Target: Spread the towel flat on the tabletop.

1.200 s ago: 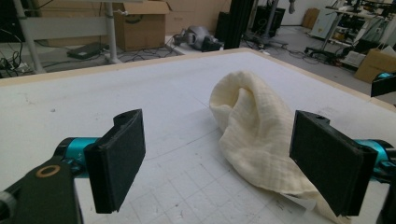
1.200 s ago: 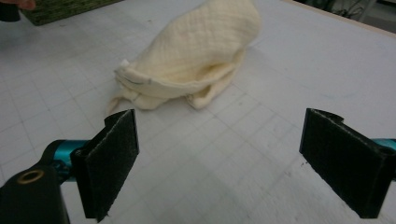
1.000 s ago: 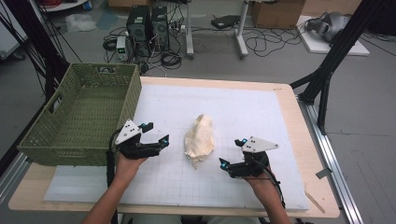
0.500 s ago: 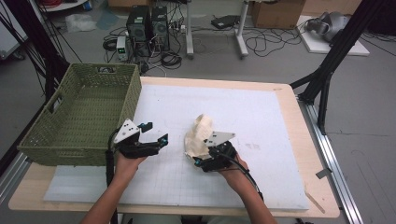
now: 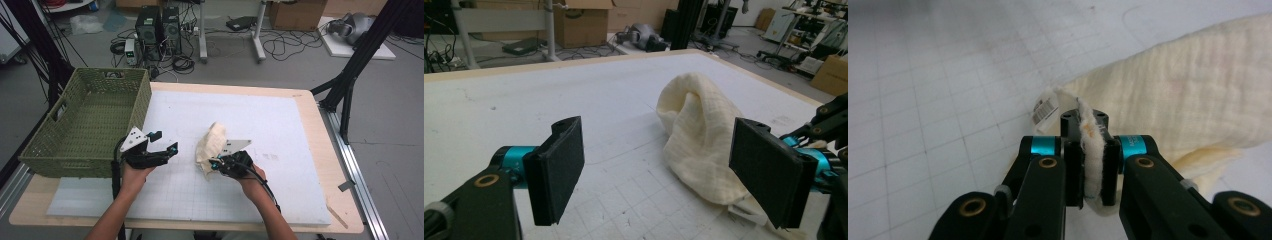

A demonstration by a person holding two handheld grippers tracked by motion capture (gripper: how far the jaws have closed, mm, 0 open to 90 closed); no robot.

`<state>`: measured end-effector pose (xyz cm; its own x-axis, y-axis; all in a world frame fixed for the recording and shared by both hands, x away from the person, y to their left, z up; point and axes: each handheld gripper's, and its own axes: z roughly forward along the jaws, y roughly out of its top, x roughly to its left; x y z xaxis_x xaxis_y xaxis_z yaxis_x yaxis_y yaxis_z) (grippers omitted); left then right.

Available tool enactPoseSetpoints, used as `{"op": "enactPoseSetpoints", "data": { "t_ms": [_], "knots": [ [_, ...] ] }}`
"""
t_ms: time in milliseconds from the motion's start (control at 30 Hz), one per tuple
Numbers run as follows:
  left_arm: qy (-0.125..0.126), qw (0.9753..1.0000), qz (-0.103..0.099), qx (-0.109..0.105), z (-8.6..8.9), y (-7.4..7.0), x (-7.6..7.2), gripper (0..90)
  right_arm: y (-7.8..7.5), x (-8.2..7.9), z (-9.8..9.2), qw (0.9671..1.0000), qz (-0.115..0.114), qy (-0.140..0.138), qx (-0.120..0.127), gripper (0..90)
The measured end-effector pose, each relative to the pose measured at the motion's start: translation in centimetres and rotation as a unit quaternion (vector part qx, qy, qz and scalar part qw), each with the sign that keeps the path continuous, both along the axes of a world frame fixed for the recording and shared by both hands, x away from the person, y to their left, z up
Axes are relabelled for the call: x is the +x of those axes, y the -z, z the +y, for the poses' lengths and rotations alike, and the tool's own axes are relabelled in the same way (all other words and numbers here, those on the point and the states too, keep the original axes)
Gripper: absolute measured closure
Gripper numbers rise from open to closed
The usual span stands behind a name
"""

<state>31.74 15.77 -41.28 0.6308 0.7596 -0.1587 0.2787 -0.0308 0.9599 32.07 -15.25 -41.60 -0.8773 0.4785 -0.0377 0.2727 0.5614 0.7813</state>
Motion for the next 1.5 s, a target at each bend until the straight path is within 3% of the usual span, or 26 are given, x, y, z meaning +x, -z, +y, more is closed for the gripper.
{"op": "enactPoseSetpoints", "data": {
  "t_ms": [167, 267, 367, 433, 467, 533, 633, 767, 800, 833, 867, 967, 1067, 1167, 1200, 1267, 1367, 1400, 1433, 1467, 1500],
  "knots": [
    [0.000, 1.0000, 0.002, 0.000, -0.1, 0.1, 0.1, 22.8, -1.2, 0.4, -1.3, 0.9991, -0.011, 0.020, 0.036, 86.4],
    [0.001, 1.0000, 0.005, -0.002, -0.1, 0.1, 0.2, 23.0, -2.2, 1.2, -2.4, 0.9958, -0.029, 0.052, 0.070, 86.5],
    [0.001, 1.0000, 0.005, -0.004, -0.2, 0.1, 0.1, 23.2, -2.9, 2.3, -3.2, 0.9928, -0.036, 0.085, 0.077, 86.5],
    [0.004, 1.0000, 0.006, -0.005, -0.2, 0.1, 0.1, 23.2, -3.1, 2.8, -3.5, 0.9914, -0.038, 0.098, 0.078, 86.5],
    [0.004, 1.0000, 0.008, -0.004, -0.2, 0.2, 0.2, 23.4, -3.3, 3.9, -4.2, 0.9884, -0.038, 0.126, 0.076, 86.5],
    [0.003, 1.0000, 0.007, -0.006, -0.2, 0.2, 0.2, 23.4, -3.3, 4.9, -4.8, 0.9850, -0.040, 0.153, 0.069, 86.5],
    [0.002, 0.9999, 0.009, -0.006, -0.1, 0.2, 0.2, 23.4, -3.1, 6.1, -5.9, 0.9793, -0.037, 0.189, 0.063, 86.5],
    [0.008, 0.9999, 0.012, -0.006, -0.4, 0.3, 0.2, 23.6, -2.4, 7.4, -7.6, 0.9714, -0.027, 0.233, 0.035, 86.5],
    [0.010, 0.9999, 0.012, -0.005, -0.4, 0.3, 0.2, 23.6, -2.4, 7.4, -7.6, 0.9714, -0.027, 0.233, 0.035, 86.5],
    [0.010, 0.9999, 0.012, -0.005, -0.4, 0.3, 0.2, 23.7, -2.2, 7.6, -8.1, 0.9675, -0.026, 0.249, 0.033, 86.6],
    [0.009, 0.9999, 0.010, -0.006, -0.3, 0.3, 0.2, 23.7, -2.0, 7.9, -9.1, 0.9591, -0.023, 0.281, 0.024, 86.7],
    [0.012, 0.9999, 0.011, -0.004, -0.4, 0.4, 0.2, 23.8, -1.5, 8.1, -10.7, 0.9468, 0.000, 0.322, 0.008, 86.7],
    [0.014, 0.9998, 0.012, -0.003, -0.5, 0.4, 0.2, 23.9, -1.2, 8.0, -11.8, 0.9380, 0.009, 0.346, -0.021, 86.3],
    [0.015, 0.9998, 0.013, -0.004, -0.6, 0.4, 0.1, 24.0, -0.6, 7.8, -13.0, 0.9292, 0.039, 0.367, -0.021, 84.2],
    [0.015, 0.9998, 0.013, -0.004, -0.6, 0.4, 0.1, 24.1, -0.4, 7.7, -13.2, 0.9277, 0.049, 0.370, -0.021, 81.9],
    [0.019, 0.9997, 0.013, -0.003, -0.7, 0.4, 0.1, 24.7, -0.3, 7.4, -13.5, 0.9257, 0.046, 0.375, -0.025, 73.5],
    [0.018, 0.9998, 0.011, -0.003, -0.7, 0.4, 0.1, 24.7, -1.0, 6.8, -13.9, 0.9254, 0.035, 0.377, -0.005, 66.6],
    [0.018, 0.9998, 0.012, -0.002, -0.7, 0.4, 0.1, 24.7, -1.1, 6.6, -14.0, 0.9276, 0.036, 0.372, -0.004, 66.2],
    [0.018, 0.9998, 0.012, -0.002, -0.7, 0.4, 0.1, 24.7, -1.1, 6.6, -14.0, 0.9276, 0.036, 0.372, -0.004, 66.2],
    [0.019, 0.9998, 0.011, -0.002, -0.7, 0.4, 0.1, 24.7, -1.4, 6.1, -14.1, 0.9304, 0.030, 0.365, -0.021, 65.3],
    [0.019, 0.9997, 0.011, -0.004, -0.7, 0.4, 0.1, 24.7, -1.5, 5.8, -14.3, 0.9317, 0.026, 0.362, -0.019, 64.2]
  ]
}}
